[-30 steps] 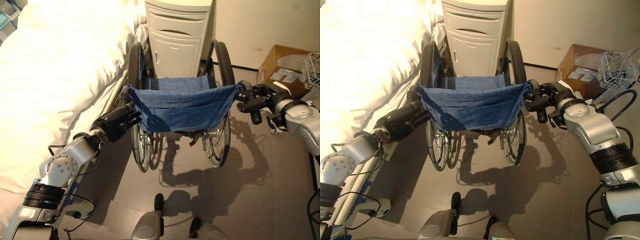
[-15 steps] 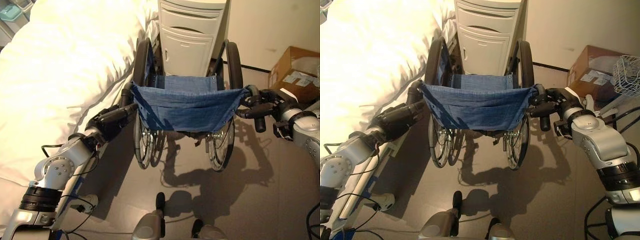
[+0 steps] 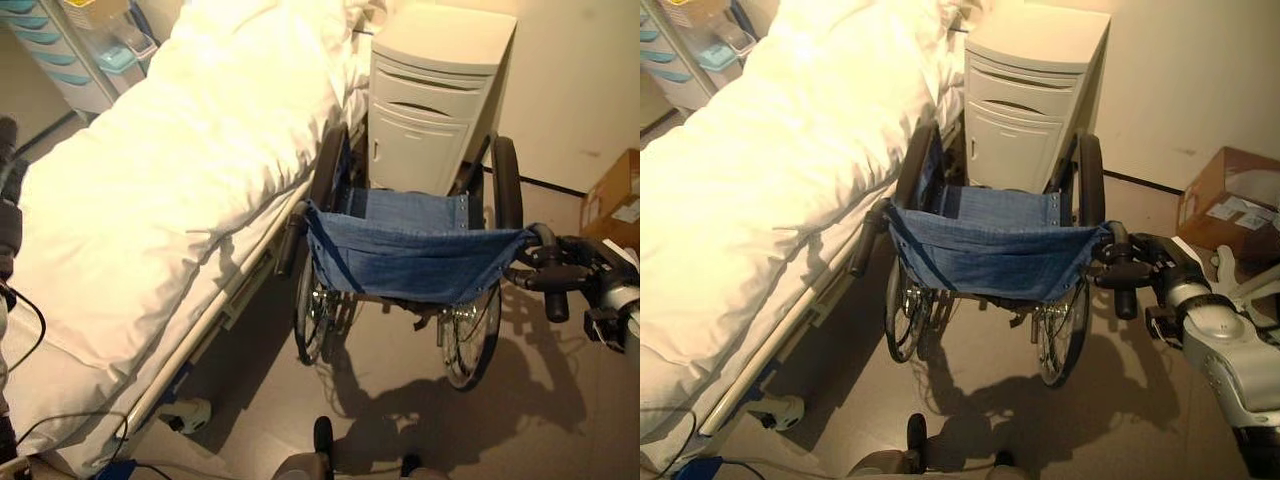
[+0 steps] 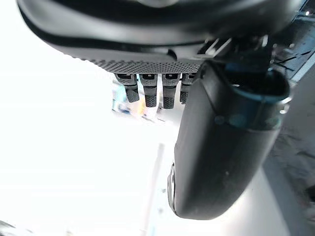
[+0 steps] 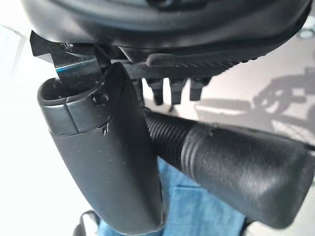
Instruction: Push the wheelchair next to the bed
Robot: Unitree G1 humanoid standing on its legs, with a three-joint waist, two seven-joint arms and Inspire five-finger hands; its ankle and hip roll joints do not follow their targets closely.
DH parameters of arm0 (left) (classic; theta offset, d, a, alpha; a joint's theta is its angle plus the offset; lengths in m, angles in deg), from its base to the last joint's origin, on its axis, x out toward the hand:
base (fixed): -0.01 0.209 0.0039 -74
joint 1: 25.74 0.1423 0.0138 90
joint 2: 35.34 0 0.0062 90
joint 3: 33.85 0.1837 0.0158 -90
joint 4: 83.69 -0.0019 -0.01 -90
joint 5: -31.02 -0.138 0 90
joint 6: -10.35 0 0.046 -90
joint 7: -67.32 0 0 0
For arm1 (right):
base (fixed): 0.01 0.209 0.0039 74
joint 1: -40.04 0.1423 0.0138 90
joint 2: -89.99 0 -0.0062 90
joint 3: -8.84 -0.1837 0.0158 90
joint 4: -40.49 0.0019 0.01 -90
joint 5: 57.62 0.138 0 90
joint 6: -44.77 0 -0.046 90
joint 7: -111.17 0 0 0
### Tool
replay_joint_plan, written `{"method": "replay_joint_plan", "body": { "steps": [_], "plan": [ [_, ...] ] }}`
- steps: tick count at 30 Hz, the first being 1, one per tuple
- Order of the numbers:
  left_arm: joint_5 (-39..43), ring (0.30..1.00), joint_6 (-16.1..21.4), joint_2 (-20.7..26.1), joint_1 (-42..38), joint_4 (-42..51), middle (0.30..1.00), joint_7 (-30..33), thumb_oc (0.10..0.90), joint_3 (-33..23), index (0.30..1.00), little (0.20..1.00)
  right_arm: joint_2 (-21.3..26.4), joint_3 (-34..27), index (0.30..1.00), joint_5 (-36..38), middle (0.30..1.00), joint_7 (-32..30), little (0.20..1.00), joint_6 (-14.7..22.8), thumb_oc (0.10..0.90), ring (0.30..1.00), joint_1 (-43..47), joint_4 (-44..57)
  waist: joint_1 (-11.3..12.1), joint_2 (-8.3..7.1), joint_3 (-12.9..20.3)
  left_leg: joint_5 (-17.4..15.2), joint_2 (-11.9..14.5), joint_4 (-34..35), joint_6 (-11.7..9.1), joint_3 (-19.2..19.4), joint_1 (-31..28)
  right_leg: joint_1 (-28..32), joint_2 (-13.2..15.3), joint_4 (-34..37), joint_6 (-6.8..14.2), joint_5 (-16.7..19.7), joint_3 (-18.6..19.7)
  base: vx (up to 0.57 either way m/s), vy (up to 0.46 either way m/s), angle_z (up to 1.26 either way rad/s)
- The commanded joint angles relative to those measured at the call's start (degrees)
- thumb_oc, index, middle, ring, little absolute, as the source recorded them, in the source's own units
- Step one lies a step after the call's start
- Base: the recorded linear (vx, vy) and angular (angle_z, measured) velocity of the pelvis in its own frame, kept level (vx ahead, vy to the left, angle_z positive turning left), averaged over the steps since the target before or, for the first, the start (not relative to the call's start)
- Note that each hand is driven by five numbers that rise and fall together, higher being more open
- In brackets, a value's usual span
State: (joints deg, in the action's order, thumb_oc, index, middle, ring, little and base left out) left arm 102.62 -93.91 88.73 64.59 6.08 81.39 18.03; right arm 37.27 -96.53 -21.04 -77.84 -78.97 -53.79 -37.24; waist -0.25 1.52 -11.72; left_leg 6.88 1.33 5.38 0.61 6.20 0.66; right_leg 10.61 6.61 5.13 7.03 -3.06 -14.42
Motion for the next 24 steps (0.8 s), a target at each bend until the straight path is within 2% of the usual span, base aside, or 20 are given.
{"method": "replay_joint_plan", "body": {
  "steps": [1,7,10,11,13,19,21,22,24],
  "plan": [
    [-0.7,0.9,3.4,5.6,0.7,1.2,0.9,-2.1,0.8,-3.2,0.9,0.9,4.9,-14.7,0.9,-5.8,0.9,-12.5,0.9,15.0,0.8,0.9,8.6,-2.6,2.0,-2.52,10.3,-5.7,2.5,-0.4,-4.9,1.7,-6.6,-4.8,0.8,-0.1,0.9,5.9,2.5,0.03,-0.03,0.25],
    [-0.4,0.9,2.4,3.5,3.0,0.5,0.9,-4.3,0.8,-4.7,0.9,0.9,0.6,-19.5,0.9,-1.0,0.9,-17.2,0.9,17.7,0.8,0.9,5.0,-3.3,1.0,-2.27,10.4,-6.1,3.0,-0.4,-5.2,2.2,-7.0,-4.9,0.6,-0.2,1.1,5.4,3.2,0.0,-0.029,0.11],
    [0.0,0.9,1.4,2.9,3.5,0.2,0.9,-4.6,0.8,-4.6,0.9,0.9,-1.1,-21.0,0.9,2.4,0.9,-22.2,0.9,19.6,0.8,0.9,4.5,-3.9,0.7,-2.07,10.5,-6.1,3.2,-0.4,-5.2,2.5,-7.1,-4.9,0.5,-0.2,1.1,5.3,3.4,0.01,-0.017,-0.03],
    [-0.1,0.9,1.1,2.4,3.6,-0.6,0.9,-5.4,0.8,-4.4,0.9,0.9,-2.1,-21.8,0.9,1.0,0.9,-26.2,0.9,20.0,0.8,0.9,4.3,-5.2,0.6,-1.95,10.4,-6.1,3.2,-0.4,-5.2,2.5,-7.1,-5.0,0.5,-0.2,1.2,5.3,3.5,0.01,-0.029,-0.07],
    [0.2,0.9,0.4,1.9,3.8,-1.1,0.9,-5.8,0.8,-3.9,0.9,0.9,-2.6,-23.3,0.9,-1.4,0.9,-30.2,0.9,19.8,0.8,0.9,3.8,-7.2,0.4,-1.79,10.3,-6.1,3.3,-0.4,-5.3,2.6,-7.2,-5.1,0.5,-0.1,1.3,5.4,3.7,0.01,-0.021,-0.07],
    [1.2,0.9,-3.2,0.4,4.4,-0.1,0.9,-4.4,0.8,-2.6,0.9,0.9,-3.2,-25.1,0.9,-5.5,0.9,-37.3,0.9,17.7,0.8,0.9,2.0,-9.5,0.2,-1.37,10.0,-6.0,3.3,-0.4,-5.2,2.6,-7.3,-5.1,0.4,-0.1,1.3,5.5,4.2,0.01,-0.005,-0.03],
    [1.0,0.9,-3.9,0.1,4.4,-0.5,0.9,-4.6,0.8,-1.8,0.9,0.9,-3.2,-25.4,0.9,-7.7,0.9,-41.9,0.9,17.7,0.8,0.9,2.1,-10.0,0.2,-1.24,10.0,-6.0,3.4,-0.4,-5.2,2.6,-7.3,-5.2,0.4,-0.1,1.4,5.5,4.3,0.01,-0.011,-0.14],
    [0.9,0.9,-4.5,-0.2,4.2,-0.6,0.9,-4.4,0.8,-0.8,0.9,0.9,-2.8,-26.0,0.9,-9.3,0.9,-47.1,0.9,18.3,0.8,0.9,2.4,-10.5,0.1,-1.2,9.9,-6.0,3.4,-0.4,-5.2,2.6,-7.2,-5.2,0.4,-0.1,1.4,5.6,4.3,0.01,-0.011,-0.16],
    [0.7,0.9,-5.0,-0.6,3.9,-1.0,0.9,-4.7,0.8,0.4,0.9,0.9,-2.5,-26.6,0.9,-11.6,0.9,-51.0,0.9,18.4,0.8,0.9,2.8,-11.1,0.2,-1.06,9.9,-6.0,3.4,-0.4,-5.2,2.6,-7.2,-5.2,0.4,-0.1,1.5,5.6,4.4,0.02,-0.009,-0.09]
  ]
}}
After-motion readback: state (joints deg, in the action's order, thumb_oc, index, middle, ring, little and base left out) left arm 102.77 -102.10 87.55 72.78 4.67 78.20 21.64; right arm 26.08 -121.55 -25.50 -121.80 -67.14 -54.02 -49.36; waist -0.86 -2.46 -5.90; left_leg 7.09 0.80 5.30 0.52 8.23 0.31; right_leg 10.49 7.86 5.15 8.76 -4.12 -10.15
